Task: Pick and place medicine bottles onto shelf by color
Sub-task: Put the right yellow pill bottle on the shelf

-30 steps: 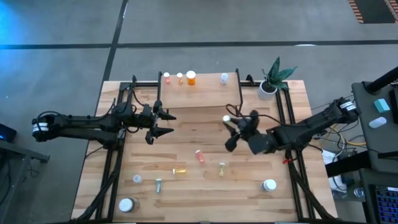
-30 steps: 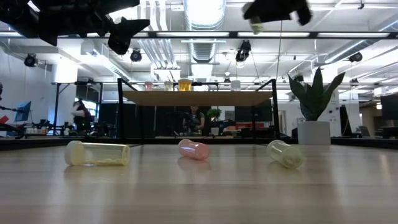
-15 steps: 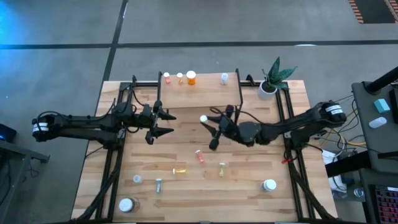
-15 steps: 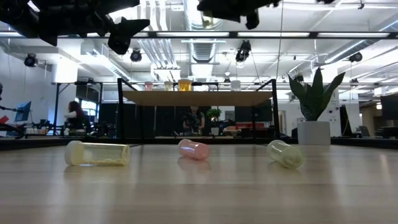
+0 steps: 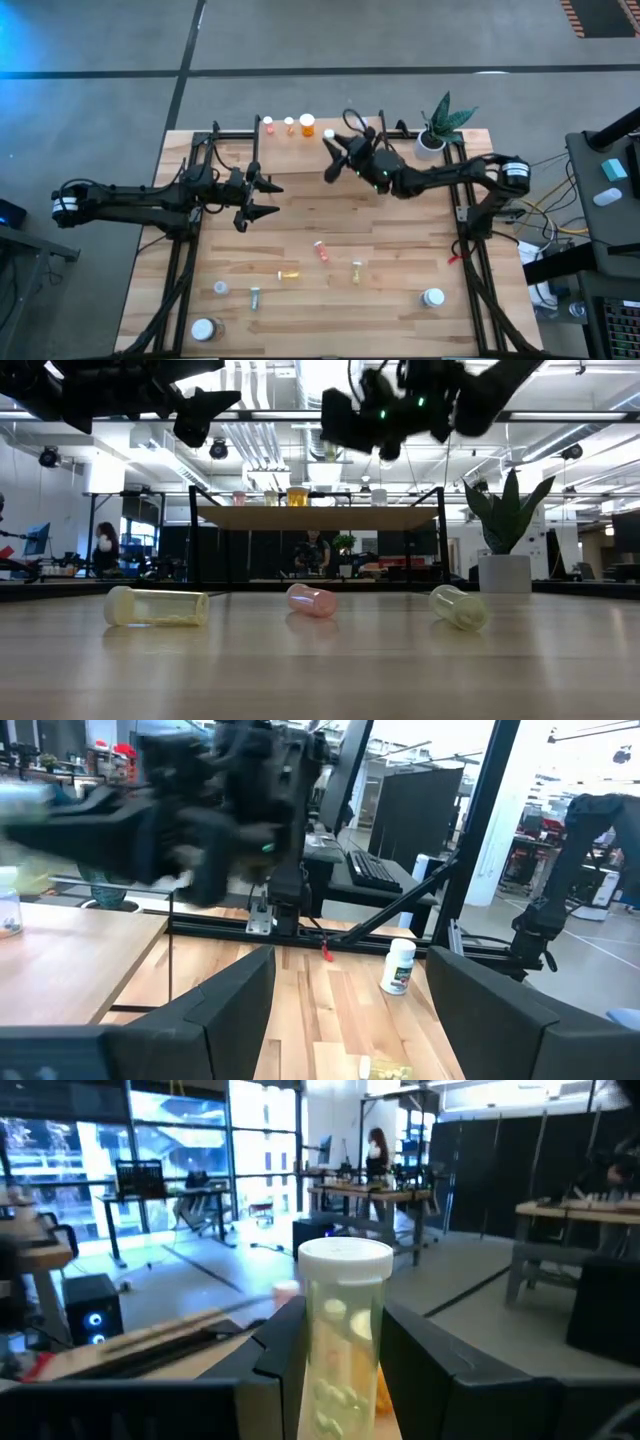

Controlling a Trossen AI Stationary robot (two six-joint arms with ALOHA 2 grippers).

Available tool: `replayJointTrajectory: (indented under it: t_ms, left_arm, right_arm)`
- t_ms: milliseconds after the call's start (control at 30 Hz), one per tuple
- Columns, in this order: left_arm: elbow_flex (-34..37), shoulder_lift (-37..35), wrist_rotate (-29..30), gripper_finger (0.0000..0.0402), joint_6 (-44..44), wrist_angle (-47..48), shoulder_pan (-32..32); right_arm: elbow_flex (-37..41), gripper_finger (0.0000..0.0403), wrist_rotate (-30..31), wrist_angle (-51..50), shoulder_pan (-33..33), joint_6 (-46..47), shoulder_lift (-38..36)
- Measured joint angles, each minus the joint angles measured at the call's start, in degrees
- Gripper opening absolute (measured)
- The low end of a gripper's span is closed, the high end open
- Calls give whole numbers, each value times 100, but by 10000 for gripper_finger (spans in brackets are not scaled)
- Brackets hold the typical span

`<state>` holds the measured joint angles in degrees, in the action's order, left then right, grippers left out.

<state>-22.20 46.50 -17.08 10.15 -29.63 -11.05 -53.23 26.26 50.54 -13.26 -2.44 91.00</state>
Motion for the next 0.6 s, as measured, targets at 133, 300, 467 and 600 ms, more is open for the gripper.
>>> replayJointTrajectory:
  t_ms: [133,300,467,600]
  left_arm:
    - [0,0,0,244,-2,-34,-1]
    - [0,0,0,244,-9,-159,-2]
    - [0,0,0,244,-105,-173,0]
    - [0,0,-2,244,-190,-182,-2]
  right_arm:
    - [-87,102,-371,168,-427,104,361]
    - [-386,102,-426,222,-763,96,783]
    - [-688,102,-563,219,-984,99,1143]
    - [-790,102,-579,206,-1092,172,1340]
